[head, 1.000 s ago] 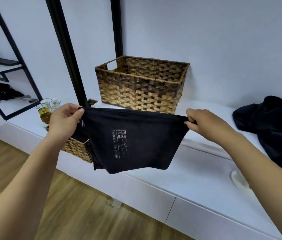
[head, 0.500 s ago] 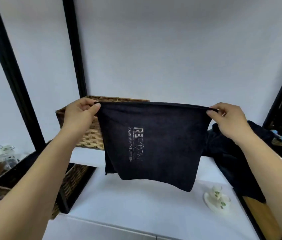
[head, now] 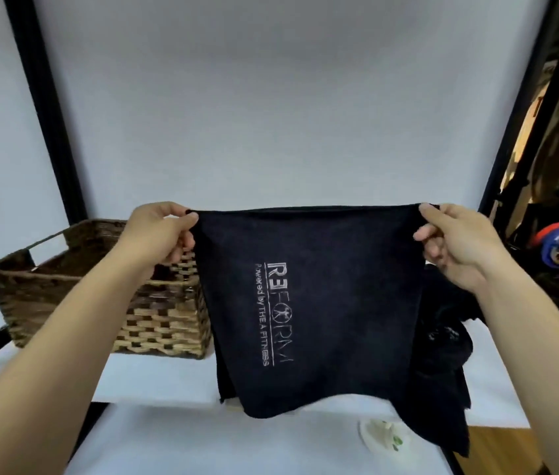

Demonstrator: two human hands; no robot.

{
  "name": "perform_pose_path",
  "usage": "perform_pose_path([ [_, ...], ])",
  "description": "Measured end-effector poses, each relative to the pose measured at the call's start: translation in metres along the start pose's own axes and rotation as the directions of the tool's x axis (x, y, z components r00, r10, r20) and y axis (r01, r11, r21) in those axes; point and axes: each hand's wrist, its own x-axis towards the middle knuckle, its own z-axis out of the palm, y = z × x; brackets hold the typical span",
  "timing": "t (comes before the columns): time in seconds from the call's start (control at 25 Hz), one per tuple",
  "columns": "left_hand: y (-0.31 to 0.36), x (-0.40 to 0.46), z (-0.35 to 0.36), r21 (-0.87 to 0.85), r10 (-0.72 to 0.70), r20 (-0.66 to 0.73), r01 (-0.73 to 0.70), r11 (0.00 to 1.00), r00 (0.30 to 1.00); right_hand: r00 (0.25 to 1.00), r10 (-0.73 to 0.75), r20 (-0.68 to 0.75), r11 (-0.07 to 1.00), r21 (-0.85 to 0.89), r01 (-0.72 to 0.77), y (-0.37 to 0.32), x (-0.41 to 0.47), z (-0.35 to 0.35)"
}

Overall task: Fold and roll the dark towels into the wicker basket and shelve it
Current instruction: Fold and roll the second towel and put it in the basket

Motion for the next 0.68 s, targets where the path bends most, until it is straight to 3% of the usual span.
perform_pose_path([
  [0.2,0.027,0.056,0.044,-0.036,-0.076,0.048,0.078,0.996,0.996,0.988,0.044,0.145,0.995,0.082,-0.056,-0.001,0.076,0.0],
  [0.44,0.078,0.074,0.063,-0.096,0.187,-0.105,-0.197,0.976,0.977,0.988,-0.147,0.047,0.935,0.332,0.124,-0.034,0.116,0.006],
  [0.56,0.051,0.042,0.066,-0.117,0.207,-0.094,-0.217,0.969,0.974,0.995,-0.076,0.06,0.994,0.087,0.07,-0.006,0.106,-0.013],
  [0.68,-0.035,-0.015,0.074,-0.082,0.15,0.071,-0.144,0.986,0.986,0.978,0.193,0.075,0.972,-0.152,-0.181,0.071,0.077,-0.044],
])
